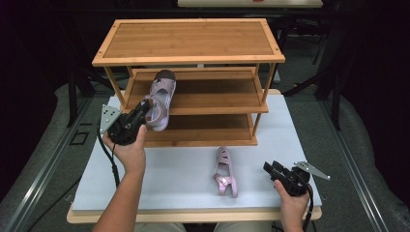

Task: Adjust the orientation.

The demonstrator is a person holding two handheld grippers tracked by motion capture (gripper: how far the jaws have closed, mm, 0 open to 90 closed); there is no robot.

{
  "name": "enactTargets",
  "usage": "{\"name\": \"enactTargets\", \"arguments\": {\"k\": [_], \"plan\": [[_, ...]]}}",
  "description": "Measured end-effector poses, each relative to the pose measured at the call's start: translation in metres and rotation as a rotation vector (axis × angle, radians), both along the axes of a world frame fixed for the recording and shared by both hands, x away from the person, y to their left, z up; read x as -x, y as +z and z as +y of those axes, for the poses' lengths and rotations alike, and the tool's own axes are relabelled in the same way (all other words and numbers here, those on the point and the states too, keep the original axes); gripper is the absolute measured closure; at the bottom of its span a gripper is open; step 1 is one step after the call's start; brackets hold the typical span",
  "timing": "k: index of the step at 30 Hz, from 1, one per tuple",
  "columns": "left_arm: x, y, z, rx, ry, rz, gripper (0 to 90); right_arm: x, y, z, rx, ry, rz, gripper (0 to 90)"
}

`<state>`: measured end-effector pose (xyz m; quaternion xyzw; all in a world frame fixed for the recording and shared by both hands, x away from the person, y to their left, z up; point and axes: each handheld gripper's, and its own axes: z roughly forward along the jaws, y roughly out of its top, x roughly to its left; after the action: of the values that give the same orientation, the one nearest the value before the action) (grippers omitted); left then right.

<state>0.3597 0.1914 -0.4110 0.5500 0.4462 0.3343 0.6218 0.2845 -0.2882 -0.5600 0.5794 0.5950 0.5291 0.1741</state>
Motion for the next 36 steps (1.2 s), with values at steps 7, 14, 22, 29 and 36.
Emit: {"name": "enactTargets", "arguments": {"k": [7,14,22,29,36], "plan": [[-0.013,0.001,-0.009,-0.014,0.020,-0.021,82.6,-0.002,-0.002,0.000,-0.017,-0.007,-0.012,53.6],[-0.028,0.008,-0.020,-0.015,0.035,-0.016,82.5,-0.001,-0.002,-0.002,-0.036,-0.009,-0.016,53.6],[-0.044,0.015,-0.027,-0.018,0.062,-0.022,82.4,-0.001,-0.001,-0.003,-0.038,-0.014,-0.019,53.5],[-0.054,0.015,-0.030,-0.030,0.087,-0.033,82.3,-0.001,-0.001,-0.002,-0.040,-0.009,-0.024,53.5],[-0.065,0.011,-0.034,-0.002,0.127,-0.035,82.1,0.000,-0.001,-0.002,-0.047,-0.011,-0.019,53.5]]}}
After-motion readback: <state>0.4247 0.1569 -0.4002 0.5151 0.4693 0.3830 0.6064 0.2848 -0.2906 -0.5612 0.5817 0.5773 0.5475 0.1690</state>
